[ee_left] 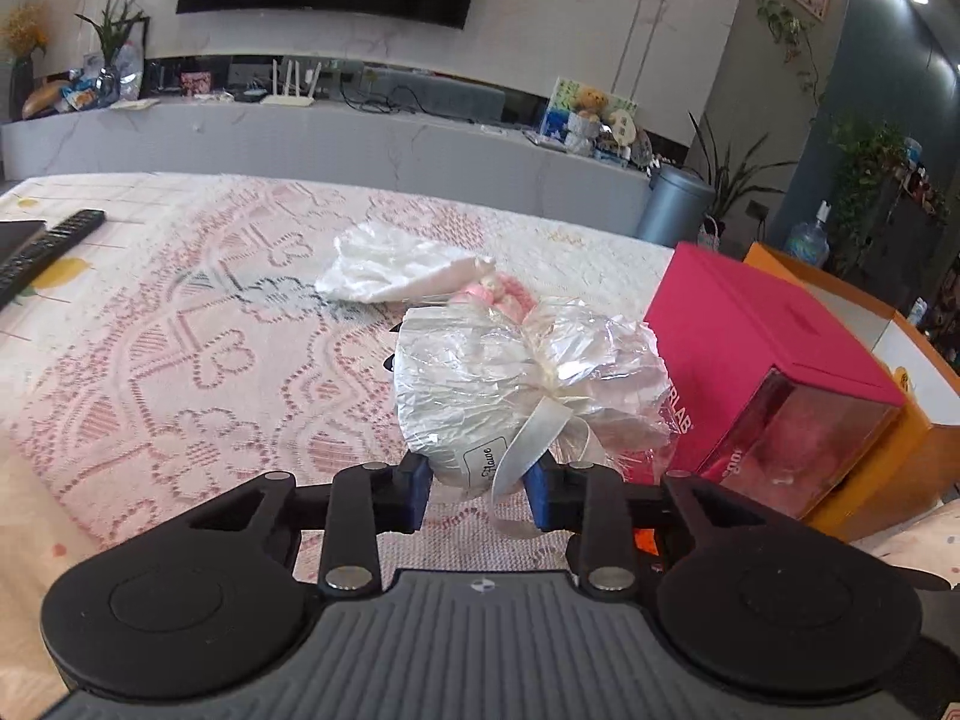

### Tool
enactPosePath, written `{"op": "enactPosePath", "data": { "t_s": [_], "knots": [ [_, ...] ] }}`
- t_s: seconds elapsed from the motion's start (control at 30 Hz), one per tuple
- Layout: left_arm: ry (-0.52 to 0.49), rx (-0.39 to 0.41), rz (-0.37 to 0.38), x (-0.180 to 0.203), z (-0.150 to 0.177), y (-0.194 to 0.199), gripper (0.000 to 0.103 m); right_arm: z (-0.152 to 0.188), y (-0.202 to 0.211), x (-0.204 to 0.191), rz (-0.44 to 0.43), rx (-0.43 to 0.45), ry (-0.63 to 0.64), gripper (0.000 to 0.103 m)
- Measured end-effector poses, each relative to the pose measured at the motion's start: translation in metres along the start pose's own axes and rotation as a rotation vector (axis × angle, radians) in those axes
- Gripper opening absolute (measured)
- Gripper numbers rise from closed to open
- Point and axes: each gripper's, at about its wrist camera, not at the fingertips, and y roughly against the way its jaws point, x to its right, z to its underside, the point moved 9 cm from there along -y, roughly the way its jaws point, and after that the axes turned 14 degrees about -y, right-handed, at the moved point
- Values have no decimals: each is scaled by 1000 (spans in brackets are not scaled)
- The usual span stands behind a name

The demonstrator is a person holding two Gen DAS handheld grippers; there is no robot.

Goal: Organize soft objects
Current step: 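Grasp the orange crocheted ball with the right gripper while the left gripper grasps the ribbon-tied plastic bundle, then carry the ball and the plastic bundle with both grippers over the orange box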

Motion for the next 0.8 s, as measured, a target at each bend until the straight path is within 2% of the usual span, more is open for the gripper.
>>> {"op": "enactPosePath", "data": {
  "t_s": [0.2, 0.43, 0.6, 0.8],
  "knots": [
    [98, 16, -36, -20, 4, 30, 36, 3, 23, -8, -23, 39, 36, 41],
    [111, 59, -65, -18, 4, 72, 36, 2, 56, -7, -43, 83, 5, 41],
    [98, 108, -49, -7, -6, 95, 36, -18, 87, -4, -56, 160, -32, 41],
    [35, 172, 24, 29, -33, 108, 36, -48, 137, 8, -77, 270, -83, 41]
  ]
}}
